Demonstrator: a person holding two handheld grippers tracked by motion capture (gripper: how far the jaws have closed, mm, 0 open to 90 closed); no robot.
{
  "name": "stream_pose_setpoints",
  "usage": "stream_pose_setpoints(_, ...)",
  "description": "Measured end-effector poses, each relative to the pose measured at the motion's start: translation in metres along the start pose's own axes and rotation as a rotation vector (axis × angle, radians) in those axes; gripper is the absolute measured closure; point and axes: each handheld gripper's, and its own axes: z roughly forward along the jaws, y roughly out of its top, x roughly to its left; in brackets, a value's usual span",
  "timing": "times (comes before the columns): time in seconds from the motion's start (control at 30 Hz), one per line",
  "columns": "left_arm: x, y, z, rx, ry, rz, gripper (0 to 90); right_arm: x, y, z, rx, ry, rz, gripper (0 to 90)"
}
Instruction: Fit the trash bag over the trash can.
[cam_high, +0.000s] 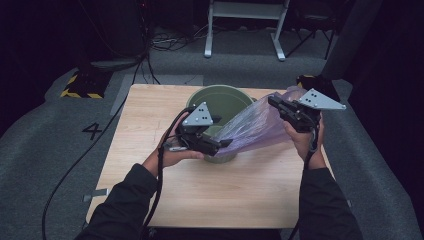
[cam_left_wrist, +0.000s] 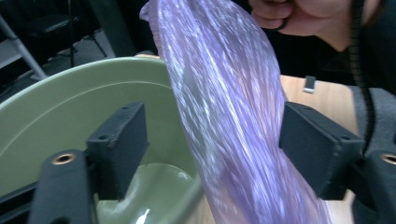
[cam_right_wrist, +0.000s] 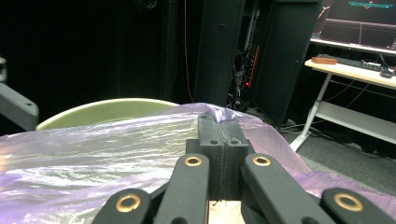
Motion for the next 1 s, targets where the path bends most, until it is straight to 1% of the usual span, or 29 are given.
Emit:
stream_pose_setpoints(0.07, 0.002, 0.003, 0.003, 0.01, 0.003, 0.007, 29.6, 0.002, 0.001, 0.001, 0.0, 0.003, -0.006, 90.0)
stream_pose_setpoints(0.17, 0.005, 0.005, 0.008, 0.037, 0.043, 0.022, 37.0, 0.003, 0.003, 0.002, -0.002, 0.005, -0.01, 90.0)
stream_pose_setpoints(0.2, 0.005, 0.005, 0.009, 0.043, 0.049, 0.023, 39.5, 0.003, 0.003, 0.002, -0.004, 0.006, -0.011, 90.0)
stream_pose_setpoints(0.27, 0.007, 0.005, 0.012, 0.059, 0.044, 0.023, 43.9, 0.004, 0.005, 0.001, -0.009, 0.008, -0.01, 90.0)
stream_pose_setpoints(0.33, 0.009, 0.004, 0.014, 0.078, 0.055, 0.029, 51.2, 0.004, 0.006, 0.001, -0.011, 0.009, -0.014, 90.0)
stream_pose_setpoints(0.4, 0.009, 0.004, 0.016, 0.085, 0.062, 0.035, 60.6, 0.005, 0.007, 0.001, -0.01, 0.011, -0.018, 90.0)
stream_pose_setpoints(0.47, 0.01, 0.004, 0.017, 0.098, 0.065, 0.053, 69.7, 0.006, 0.007, 0.001, -0.015, 0.016, -0.018, 90.0)
stream_pose_setpoints(0.53, 0.009, 0.004, 0.019, 0.113, 0.096, 0.074, 77.5, 0.007, 0.008, 0.001, -0.019, 0.021, -0.022, 90.0)
stream_pose_setpoints(0.6, 0.01, 0.004, 0.02, 0.118, 0.108, 0.078, 82.8, 0.008, 0.009, 0.001, -0.021, 0.026, -0.025, 90.0)
stream_pose_setpoints(0.67, 0.011, 0.005, 0.023, 0.139, 0.149, 0.1, 84.3, 0.009, 0.009, 0.002, -0.018, 0.031, -0.031, 90.0)
stream_pose_setpoints(0.73, 0.014, 0.004, 0.026, 0.153, 0.174, 0.1, 87.0, 0.009, 0.01, 0.002, -0.014, 0.036, -0.035, 90.0)
stream_pose_setpoints(0.83, 0.02, 0.003, 0.028, 0.14, 0.183, 0.08, 89.3, 0.01, 0.011, 0.004, -0.004, 0.038, -0.042, 90.0)
stream_pose_setpoints(0.87, 0.022, 0.004, 0.028, 0.14, 0.197, 0.08, 89.5, 0.01, 0.011, 0.004, 0.001, 0.04, -0.043, 89.4)
stream_pose_setpoints(0.93, 0.027, 0.005, 0.028, 0.137, 0.212, 0.062, 89.7, 0.01, 0.012, 0.005, 0.013, 0.04, -0.048, 85.6)
stream_pose_setpoints(0.97, 0.029, 0.005, 0.028, 0.139, 0.219, 0.061, 89.7, 0.01, 0.013, 0.006, 0.018, 0.038, -0.051, 84.5)
stream_pose_setpoints(1.0, 0.031, 0.006, 0.028, 0.136, 0.222, 0.05, 89.7, 0.01, 0.013, 0.006, 0.021, 0.038, -0.051, 84.0)
